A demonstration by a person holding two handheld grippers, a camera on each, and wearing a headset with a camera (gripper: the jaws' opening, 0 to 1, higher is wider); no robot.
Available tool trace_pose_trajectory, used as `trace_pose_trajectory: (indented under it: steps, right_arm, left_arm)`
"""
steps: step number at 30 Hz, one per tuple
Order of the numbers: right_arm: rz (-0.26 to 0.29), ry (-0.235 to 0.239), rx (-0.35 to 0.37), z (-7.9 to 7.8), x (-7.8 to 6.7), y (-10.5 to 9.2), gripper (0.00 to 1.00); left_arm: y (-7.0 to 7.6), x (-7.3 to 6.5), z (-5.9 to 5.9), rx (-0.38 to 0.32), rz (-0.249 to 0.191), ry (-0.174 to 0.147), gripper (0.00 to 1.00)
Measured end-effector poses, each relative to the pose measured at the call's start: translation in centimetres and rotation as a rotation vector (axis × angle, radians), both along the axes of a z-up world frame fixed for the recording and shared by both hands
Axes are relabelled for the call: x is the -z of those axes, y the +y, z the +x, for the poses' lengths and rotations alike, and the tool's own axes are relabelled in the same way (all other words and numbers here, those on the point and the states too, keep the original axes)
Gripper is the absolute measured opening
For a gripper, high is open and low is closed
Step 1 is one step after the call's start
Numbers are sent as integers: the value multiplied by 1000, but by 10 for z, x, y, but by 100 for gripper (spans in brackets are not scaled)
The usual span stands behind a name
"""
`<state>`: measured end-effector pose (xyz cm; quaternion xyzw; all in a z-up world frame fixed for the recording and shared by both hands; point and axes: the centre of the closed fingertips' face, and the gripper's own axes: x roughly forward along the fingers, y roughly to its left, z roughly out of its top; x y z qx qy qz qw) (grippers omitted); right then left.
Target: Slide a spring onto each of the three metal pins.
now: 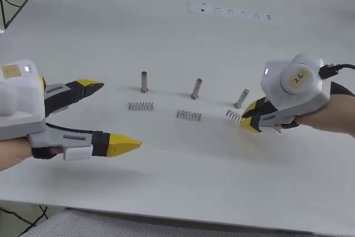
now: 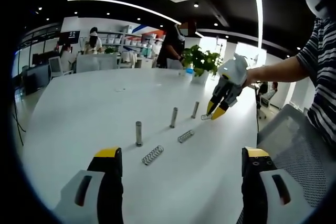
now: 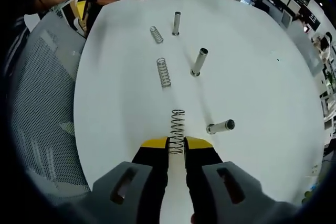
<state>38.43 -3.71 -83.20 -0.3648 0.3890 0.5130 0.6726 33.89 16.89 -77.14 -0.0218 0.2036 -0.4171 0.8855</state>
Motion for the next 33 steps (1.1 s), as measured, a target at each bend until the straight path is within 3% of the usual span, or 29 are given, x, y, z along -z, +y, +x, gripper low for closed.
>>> trace_pose_trajectory:
  steps: [4,14,21,33]
  right_arm:
    - [-12,7,-27,-9,-7,4,13]
    - [21,11,-99,-31,-22,26,13]
    - [26,8,-147,-37,-27,35,13]
    - [27,-23,-260,-47,-37,54,13]
  left_arm:
    - [-5,1,-2,18,-3,9,92]
    - [-23,5,-6,81,-10,15,90]
    - [-42,11,-12,174,10,-6,85]
    - [-82,6,-7,282,-4,-39,73]
